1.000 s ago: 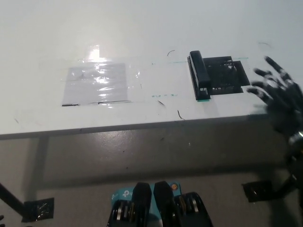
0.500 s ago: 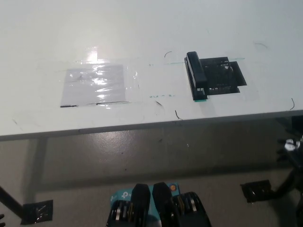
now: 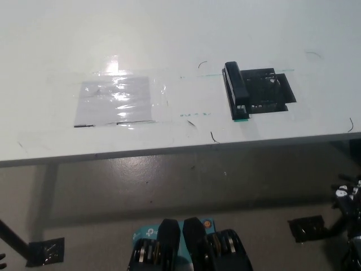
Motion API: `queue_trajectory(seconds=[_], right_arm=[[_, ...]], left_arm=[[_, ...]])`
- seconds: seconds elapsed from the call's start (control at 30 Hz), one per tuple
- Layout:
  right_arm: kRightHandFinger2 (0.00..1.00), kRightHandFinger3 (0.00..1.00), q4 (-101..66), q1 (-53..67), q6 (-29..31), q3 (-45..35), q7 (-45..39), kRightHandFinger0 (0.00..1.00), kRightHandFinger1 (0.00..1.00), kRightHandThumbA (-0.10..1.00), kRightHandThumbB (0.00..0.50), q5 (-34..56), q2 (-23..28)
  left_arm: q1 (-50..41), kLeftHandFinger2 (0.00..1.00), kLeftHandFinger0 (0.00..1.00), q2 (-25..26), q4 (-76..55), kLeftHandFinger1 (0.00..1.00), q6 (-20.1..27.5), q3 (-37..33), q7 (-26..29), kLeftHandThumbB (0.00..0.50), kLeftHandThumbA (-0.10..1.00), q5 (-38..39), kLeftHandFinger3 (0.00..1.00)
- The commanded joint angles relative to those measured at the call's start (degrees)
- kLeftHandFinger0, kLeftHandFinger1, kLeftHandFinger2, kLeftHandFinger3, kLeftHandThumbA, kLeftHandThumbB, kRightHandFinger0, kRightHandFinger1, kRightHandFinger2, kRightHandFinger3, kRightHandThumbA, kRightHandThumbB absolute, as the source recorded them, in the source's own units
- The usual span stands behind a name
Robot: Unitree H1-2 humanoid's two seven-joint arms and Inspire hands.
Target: A stapler is kept infront of the robot on the black mark on the desk and the robot uses its right hand to lift the top of the stapler to open it
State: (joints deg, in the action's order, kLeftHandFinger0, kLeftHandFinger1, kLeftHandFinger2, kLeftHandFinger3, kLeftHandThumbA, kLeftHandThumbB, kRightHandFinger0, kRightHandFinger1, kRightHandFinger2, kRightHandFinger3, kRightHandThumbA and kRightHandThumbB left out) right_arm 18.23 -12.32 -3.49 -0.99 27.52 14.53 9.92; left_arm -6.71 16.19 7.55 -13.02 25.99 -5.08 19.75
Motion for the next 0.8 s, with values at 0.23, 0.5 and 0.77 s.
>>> queue_trajectory(seconds=[0.23,0.5,0.77], right_arm=[[0.36,0.56,-0.1,-3.2,7.7,-3.3,-1.2,0.19,0.24,0.07,0.021,-8.8,-0.9],[0.34,0.54,-0.4,-3.6,6.6,-4.8,-2.7,0.18,0.23,0.11,0.043,-9.2,-1.6],[0.34,0.54,0.1,-4.1,6.4,-5.6,-4.0,0.16,0.22,0.12,0.041,-10.1,-2.0]], left_arm=[[1.4,0.76,0.59,2.8,-1.1,0.60,1.4,0.9,-0.9,0.143,0.29,1.1,0.90],[1.7,0.75,0.58,2.7,-1.1,0.59,1.7,0.7,-0.8,0.137,0.30,0.8,0.91],[1.9,0.72,0.57,2.7,-0.8,0.57,2.0,0.8,-0.8,0.138,0.30,0.7,0.89]])
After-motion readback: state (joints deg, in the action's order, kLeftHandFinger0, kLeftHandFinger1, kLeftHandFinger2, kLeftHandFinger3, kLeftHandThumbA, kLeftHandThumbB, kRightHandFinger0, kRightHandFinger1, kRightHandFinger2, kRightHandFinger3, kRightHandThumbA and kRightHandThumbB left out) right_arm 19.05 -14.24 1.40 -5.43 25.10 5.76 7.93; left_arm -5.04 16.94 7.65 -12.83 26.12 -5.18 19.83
